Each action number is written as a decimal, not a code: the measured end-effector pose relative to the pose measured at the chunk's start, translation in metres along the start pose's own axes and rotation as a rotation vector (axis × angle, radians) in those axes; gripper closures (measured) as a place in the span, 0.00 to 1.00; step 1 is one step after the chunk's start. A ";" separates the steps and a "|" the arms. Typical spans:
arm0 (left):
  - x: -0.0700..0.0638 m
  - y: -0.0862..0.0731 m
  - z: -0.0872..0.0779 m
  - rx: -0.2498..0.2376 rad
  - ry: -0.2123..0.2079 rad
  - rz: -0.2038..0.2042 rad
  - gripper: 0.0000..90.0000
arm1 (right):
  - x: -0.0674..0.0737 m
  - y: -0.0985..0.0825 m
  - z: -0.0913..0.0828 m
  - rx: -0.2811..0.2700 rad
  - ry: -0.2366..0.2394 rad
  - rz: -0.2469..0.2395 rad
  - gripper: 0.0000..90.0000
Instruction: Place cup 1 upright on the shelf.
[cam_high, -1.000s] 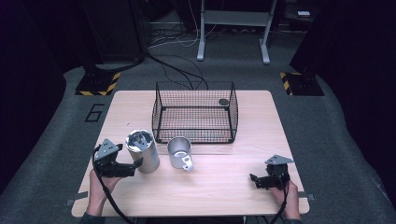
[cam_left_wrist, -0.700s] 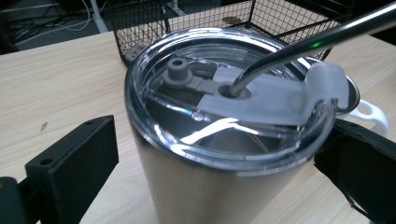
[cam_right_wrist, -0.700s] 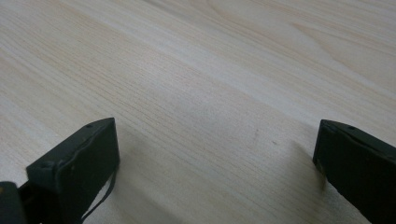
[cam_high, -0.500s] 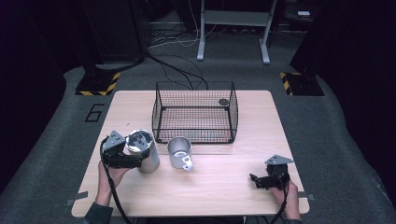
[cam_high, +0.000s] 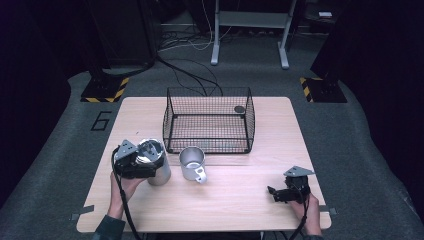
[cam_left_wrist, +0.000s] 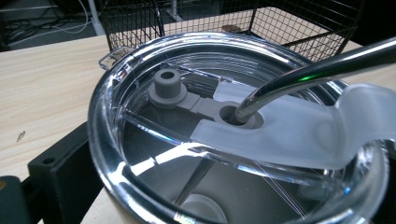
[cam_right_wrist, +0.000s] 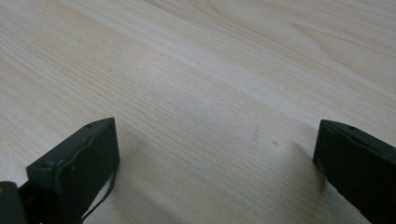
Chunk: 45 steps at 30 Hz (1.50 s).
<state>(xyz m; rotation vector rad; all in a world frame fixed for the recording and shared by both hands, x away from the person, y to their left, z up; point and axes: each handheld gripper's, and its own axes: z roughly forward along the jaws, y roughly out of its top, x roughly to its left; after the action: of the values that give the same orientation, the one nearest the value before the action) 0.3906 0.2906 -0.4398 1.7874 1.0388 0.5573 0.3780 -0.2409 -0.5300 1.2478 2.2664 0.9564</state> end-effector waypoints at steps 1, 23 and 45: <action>-0.001 0.000 0.000 0.004 0.002 0.001 0.01 | 0.000 0.000 0.000 -0.001 0.000 -0.002 0.00; -0.001 -0.003 0.001 -0.027 0.014 0.047 0.04 | 0.000 0.000 0.000 0.005 -0.003 -0.004 0.00; 0.002 0.010 -0.021 -0.038 0.021 0.081 0.04 | 0.000 0.000 0.000 0.003 -0.002 -0.009 0.00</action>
<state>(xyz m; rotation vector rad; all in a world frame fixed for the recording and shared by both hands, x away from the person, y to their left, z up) 0.3805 0.3009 -0.4218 1.7999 0.9675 0.6428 0.3782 -0.2413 -0.5297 1.2387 2.2702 0.9487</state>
